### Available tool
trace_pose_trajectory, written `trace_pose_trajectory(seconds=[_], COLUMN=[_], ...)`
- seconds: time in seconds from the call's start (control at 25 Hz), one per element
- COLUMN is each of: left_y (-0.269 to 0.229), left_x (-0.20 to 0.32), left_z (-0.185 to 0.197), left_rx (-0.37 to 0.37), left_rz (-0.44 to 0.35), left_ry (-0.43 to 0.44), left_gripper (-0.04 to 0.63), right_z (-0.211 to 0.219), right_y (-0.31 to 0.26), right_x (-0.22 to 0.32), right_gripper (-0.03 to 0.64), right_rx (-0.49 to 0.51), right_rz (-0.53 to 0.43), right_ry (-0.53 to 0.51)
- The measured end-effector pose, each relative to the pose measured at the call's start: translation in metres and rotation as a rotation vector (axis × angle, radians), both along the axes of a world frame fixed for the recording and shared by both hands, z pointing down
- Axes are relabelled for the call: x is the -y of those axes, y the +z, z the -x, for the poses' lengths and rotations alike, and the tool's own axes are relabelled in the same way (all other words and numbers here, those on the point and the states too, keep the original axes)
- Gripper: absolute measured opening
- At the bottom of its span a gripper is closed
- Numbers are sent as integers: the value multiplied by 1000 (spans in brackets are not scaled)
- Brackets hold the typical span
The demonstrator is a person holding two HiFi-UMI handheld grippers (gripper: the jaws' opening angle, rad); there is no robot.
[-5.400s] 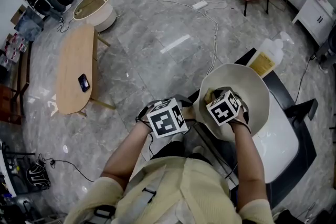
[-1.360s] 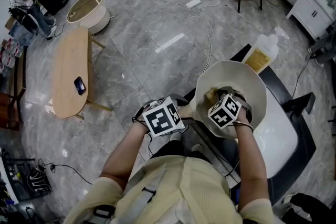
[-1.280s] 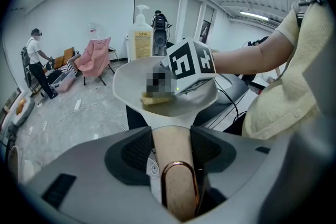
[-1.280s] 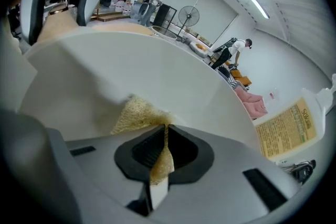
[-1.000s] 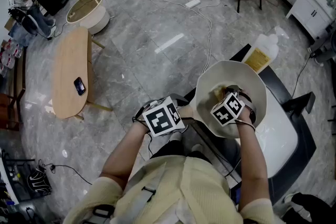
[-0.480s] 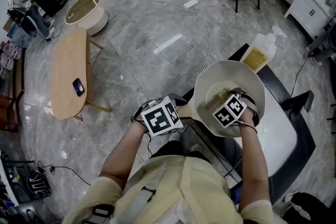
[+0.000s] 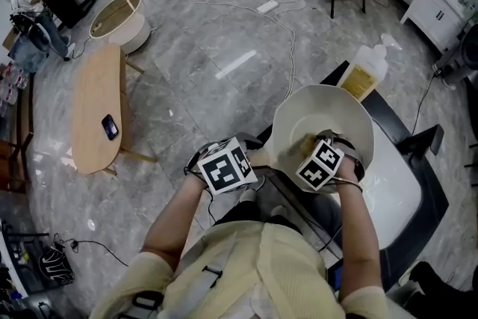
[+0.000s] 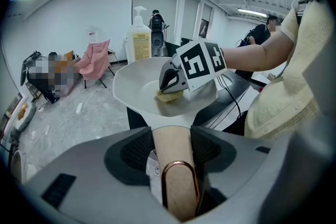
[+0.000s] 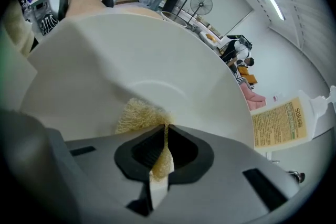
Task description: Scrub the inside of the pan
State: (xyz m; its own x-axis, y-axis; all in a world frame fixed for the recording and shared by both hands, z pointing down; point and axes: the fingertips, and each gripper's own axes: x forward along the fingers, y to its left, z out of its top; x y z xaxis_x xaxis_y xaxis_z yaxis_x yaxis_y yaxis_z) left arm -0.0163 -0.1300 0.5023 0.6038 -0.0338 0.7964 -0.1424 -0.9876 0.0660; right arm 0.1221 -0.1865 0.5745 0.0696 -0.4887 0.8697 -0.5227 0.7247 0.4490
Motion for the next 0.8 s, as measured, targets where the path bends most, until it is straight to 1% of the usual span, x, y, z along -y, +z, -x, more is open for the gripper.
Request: trace_pose_trajectory(seconds=[0.16,0.36,0.56,0.64,0.72,0.8], left_y=[0,0,-1,-2,-6,-13], left_x=[1,-1,-1,-2,-3,-4], left_z=[-2,-1,0,0,-2,-6], left_rx=[-11,0,6,5,-13,-47], left_rz=[-20,-54,-81,-89,-97,-95], left_ry=[3,22,36,43,47,48], left_gripper=[242,242,241,241,241,239], right_z=[10,21,32,38,44,48], right_y=[1,1,2,2,2,2], right_x=[-6,-15,-25,-31,-38,-44], right_gripper=[32,34,34,34,34,32], right_rx=[15,54,88,116,152,180], right_rz=[18,50,104,136,175,209], right_ry=[-24,-47,-77,-89,-96,-101])
